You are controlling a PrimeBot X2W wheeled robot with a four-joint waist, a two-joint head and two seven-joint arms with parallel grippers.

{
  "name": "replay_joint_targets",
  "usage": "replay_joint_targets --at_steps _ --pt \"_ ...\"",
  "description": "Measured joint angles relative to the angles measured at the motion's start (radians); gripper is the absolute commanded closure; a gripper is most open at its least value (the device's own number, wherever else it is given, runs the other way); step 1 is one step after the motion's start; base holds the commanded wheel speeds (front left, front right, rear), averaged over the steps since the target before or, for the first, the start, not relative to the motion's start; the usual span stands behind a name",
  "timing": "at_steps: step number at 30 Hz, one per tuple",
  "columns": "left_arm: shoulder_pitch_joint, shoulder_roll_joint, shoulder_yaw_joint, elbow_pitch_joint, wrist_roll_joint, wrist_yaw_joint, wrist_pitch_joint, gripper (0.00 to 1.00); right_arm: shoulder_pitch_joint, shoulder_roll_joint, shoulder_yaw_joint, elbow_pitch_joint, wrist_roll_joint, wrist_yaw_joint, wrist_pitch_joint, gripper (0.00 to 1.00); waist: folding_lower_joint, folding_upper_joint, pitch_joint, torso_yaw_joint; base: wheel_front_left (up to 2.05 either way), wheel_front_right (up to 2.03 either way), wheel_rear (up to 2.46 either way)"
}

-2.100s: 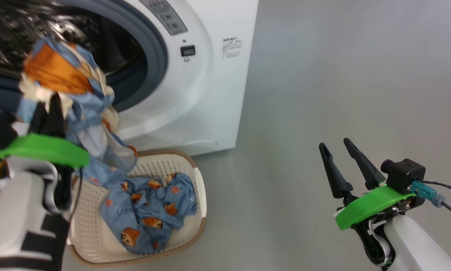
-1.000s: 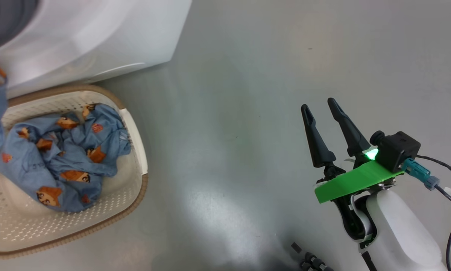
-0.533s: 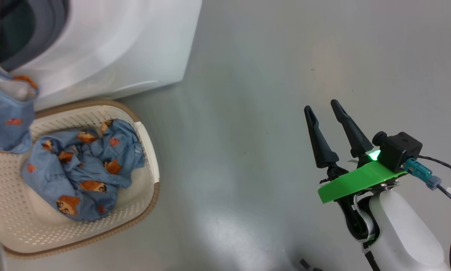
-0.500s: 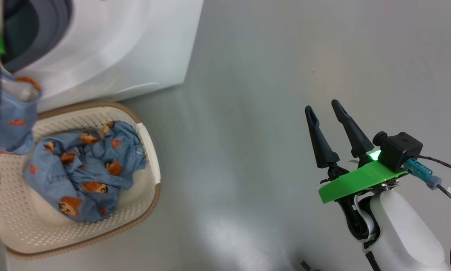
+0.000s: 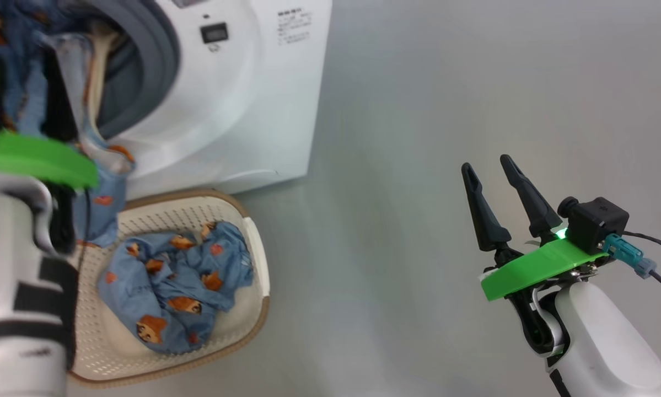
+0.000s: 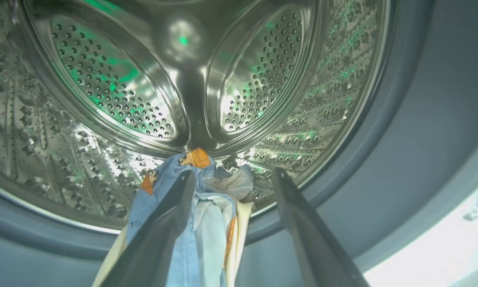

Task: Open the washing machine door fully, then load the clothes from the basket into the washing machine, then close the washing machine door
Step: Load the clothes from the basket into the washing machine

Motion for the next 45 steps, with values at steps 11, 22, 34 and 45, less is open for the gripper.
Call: replay_joint_targets --at_steps 11,22,34,45 --pt "0.254 -0.04 0.028 -0.151 0.011 -0.002 0.0 0.0 0.045 -0.027 0.002 0.023 0.033 0.0 0.0 0.0 0.0 0.0 -0.138 0.058 0.0 0.0 0.0" --pt "0.465 -0.077 0.035 -0.29 0.011 -0.003 0.0 0.0 0.085 -0.053 0.004 0.032 0.039 0.0 0.0 0.0 0.0 0.0 -0.254 0.098 0.0 0.0 0.0" --pt "0.701 -0.124 0.097 -0.442 0.043 -0.003 0.0 0.0 0.132 -0.081 -0.004 0.008 0.03 0.0 0.0 0.0 0.0 0.0 -0.355 0.122 0.0 0.0 0.0" --pt "0.742 -0.149 0.108 -0.498 0.077 -0.003 0.0 0.0 0.148 -0.092 -0.004 -0.004 0.028 0.0 0.0 0.0 0.0 0.0 -0.371 0.142 0.0 0.0 0.0"
